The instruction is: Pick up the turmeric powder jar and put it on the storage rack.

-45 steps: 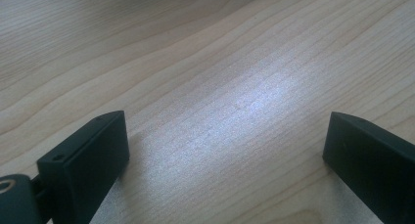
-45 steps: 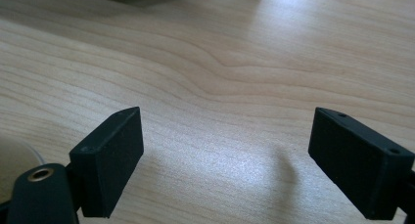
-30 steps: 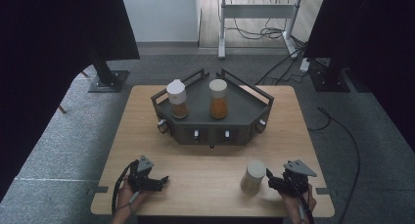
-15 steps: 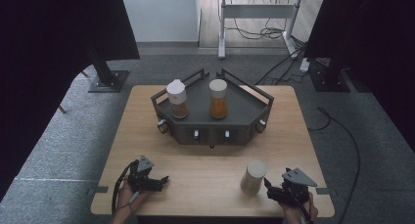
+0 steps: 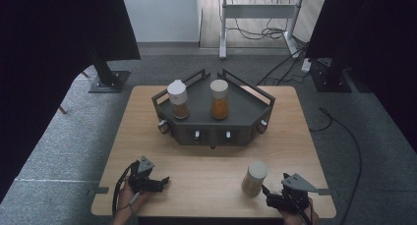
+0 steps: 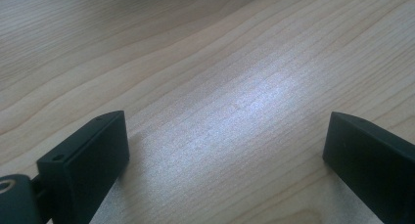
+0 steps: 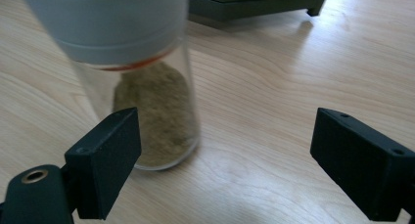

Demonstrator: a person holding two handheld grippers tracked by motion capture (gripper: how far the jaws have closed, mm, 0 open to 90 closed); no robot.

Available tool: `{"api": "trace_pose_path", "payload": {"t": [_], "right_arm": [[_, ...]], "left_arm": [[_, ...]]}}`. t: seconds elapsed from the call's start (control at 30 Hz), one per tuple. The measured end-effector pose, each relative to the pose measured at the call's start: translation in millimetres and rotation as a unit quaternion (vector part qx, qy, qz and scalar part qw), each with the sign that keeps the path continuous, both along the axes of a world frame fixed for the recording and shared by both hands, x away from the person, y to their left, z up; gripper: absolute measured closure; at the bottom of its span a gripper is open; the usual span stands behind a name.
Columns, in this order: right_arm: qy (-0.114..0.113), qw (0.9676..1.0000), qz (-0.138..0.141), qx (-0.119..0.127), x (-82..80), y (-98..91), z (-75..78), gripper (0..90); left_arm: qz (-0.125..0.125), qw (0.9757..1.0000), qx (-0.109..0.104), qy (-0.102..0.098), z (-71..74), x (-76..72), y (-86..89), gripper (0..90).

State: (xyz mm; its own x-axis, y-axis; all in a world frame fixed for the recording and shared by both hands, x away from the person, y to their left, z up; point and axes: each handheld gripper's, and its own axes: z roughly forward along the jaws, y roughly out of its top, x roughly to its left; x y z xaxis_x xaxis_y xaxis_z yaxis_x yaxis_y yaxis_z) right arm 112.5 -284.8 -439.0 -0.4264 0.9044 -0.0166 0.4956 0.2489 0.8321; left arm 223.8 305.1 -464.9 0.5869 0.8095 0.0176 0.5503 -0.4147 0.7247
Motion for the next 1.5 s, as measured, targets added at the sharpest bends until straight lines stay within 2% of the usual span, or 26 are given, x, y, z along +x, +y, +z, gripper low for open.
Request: {"api": "trace_pose_path", "payload": {"t": [0.4, 1.2, 1.5], "right_arm": [[-0.006, 0.9991, 0.037, 0.019, 4.8, 4.7, 2.1, 10.5], [-0.04, 0.9968, 0.052, 0.045, 18.4, 19.7, 1.8, 12.3], [-0.056, 0.9952, 0.055, 0.059, 18.0, 22.1, 2.6, 19.0]], "left_arm": [[0.0, 1.0, 0.0, 0.0, 0.0, 0.0, 0.0, 2.9], [0.0, 1.0, 0.0, 0.0, 0.0, 0.1, 0.1, 2.9], [-0.001, 1.0, 0.0, 0.0, -0.1, 0.1, 0.2, 2.9]]}}
